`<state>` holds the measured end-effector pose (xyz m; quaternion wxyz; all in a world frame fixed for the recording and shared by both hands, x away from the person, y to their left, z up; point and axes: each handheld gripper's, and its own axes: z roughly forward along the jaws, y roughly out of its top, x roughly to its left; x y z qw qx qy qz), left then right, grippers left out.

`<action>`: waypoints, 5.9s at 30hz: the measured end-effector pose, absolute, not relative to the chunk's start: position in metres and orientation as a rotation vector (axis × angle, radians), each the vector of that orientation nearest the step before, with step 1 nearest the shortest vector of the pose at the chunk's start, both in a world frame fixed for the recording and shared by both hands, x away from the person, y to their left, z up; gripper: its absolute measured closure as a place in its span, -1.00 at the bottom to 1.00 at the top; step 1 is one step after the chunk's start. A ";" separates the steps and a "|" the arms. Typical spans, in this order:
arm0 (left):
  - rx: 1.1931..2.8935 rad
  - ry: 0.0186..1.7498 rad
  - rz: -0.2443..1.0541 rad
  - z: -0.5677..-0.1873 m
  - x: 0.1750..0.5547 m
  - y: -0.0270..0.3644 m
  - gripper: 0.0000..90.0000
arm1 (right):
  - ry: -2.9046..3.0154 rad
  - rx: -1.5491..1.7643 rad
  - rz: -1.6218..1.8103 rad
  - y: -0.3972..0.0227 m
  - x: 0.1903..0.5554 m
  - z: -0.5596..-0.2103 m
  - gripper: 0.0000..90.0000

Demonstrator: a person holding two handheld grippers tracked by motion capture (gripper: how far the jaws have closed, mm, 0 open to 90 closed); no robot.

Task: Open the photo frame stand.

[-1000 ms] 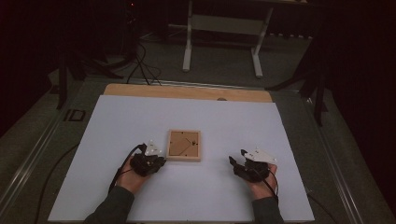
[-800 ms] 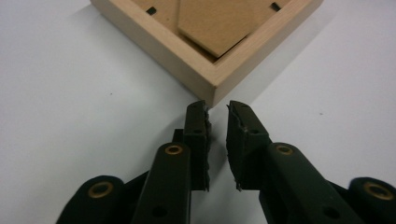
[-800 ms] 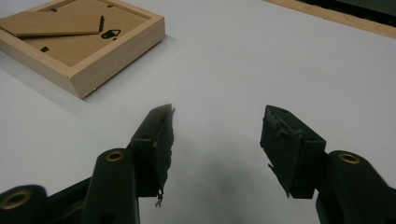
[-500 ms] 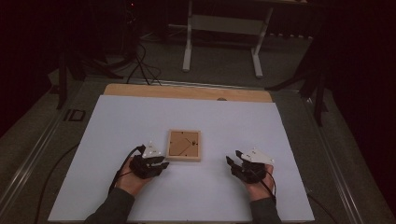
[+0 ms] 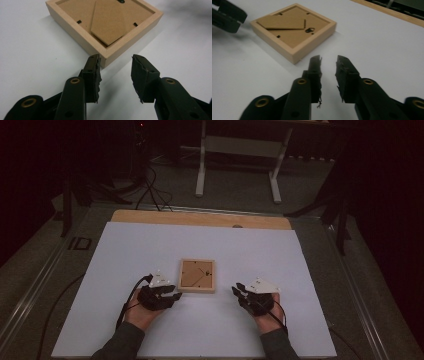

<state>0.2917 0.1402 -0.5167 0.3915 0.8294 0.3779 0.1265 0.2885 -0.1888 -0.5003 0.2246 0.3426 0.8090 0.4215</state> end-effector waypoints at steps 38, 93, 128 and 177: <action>2.134 0.960 0.404 -0.503 0.308 0.125 0.22 | 2.338 0.880 1.180 -0.127 0.314 -0.521 1.00; 2.233 0.995 0.403 -0.491 0.344 0.086 0.13 | 2.312 0.872 1.200 -0.128 0.313 -0.524 1.00; 2.127 1.126 0.171 -0.486 0.351 0.100 0.13 | 2.311 0.876 1.198 -0.127 0.312 -0.524 1.00; 2.066 1.244 -0.088 -0.488 0.373 0.104 0.19 | 2.310 0.873 1.199 -0.128 0.313 -0.524 0.95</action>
